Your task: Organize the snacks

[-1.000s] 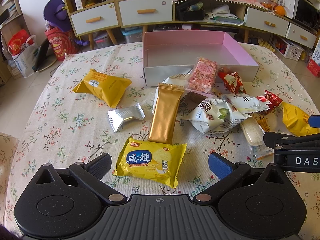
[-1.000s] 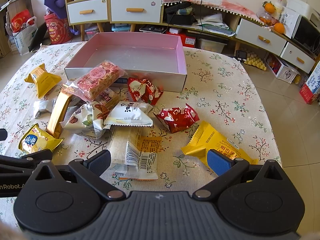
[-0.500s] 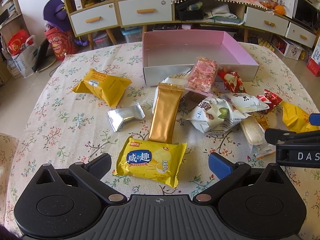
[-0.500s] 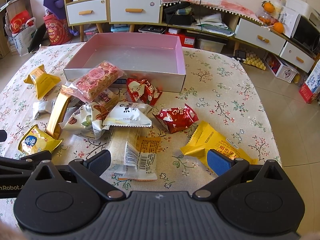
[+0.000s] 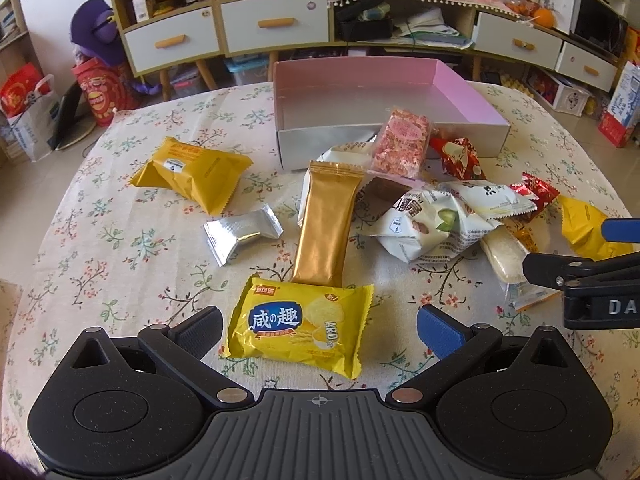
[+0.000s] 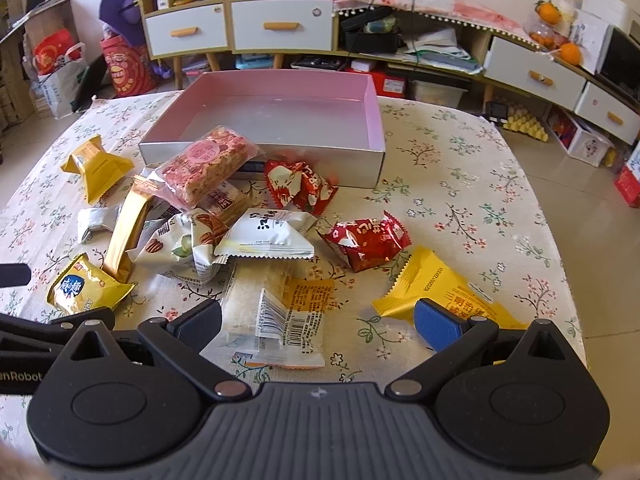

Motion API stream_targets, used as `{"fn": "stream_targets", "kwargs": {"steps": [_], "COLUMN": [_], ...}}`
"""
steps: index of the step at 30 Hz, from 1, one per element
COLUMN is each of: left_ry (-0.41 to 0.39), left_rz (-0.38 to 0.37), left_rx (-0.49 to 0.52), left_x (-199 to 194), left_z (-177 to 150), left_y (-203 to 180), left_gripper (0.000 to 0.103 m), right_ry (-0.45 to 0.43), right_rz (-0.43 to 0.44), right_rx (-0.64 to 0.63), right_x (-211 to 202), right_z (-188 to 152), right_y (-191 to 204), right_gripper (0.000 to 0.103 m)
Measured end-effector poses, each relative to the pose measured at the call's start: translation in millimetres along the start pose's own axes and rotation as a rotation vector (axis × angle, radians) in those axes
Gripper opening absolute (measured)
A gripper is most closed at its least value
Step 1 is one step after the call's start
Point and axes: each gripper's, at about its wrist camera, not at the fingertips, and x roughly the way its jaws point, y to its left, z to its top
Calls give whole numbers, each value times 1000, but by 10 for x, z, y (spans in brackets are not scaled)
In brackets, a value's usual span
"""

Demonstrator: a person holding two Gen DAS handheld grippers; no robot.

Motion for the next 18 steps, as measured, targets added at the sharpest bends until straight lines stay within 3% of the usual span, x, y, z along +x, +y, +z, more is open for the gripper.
{"fn": "stream_targets", "kwargs": {"steps": [6, 14, 18], "left_ry": [2, -32, -44], "left_rz": [-79, -179, -203], "left_rx": [9, 4, 3], "left_x": [92, 195, 197], "left_z": [-63, -84, -56], "left_y": [131, 244, 258], "left_gripper": [103, 100, 100], "right_ry": [-18, -24, -54], "right_rz": [90, 208, 238], "right_rx": [-21, -23, -34], "right_x": [37, 142, 134], "right_z": [-85, -148, -125], "right_y": [-73, -86, -36], "right_gripper": [99, 82, 79]}}
